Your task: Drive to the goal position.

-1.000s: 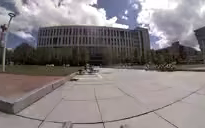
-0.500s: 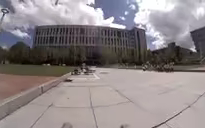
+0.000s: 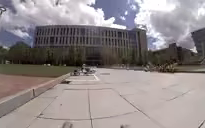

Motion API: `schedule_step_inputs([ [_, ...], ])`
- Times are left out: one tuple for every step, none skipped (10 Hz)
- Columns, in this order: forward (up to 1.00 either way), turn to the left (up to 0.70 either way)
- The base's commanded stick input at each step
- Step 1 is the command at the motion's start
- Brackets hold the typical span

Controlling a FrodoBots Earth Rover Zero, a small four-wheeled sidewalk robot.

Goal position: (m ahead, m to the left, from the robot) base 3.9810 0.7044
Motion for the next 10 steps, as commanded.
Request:
schedule_step_inputs([
  [0.7,0.0],
  [0.7,0.0],
  [0.7,0.0],
  [0.7,0.0],
  [0.7,0.0],
  [0.7,0.0],
  [0.7,0.0],
  [0.7,0.0],
  [0.7,0.0],
  [0.7,0.01],
])
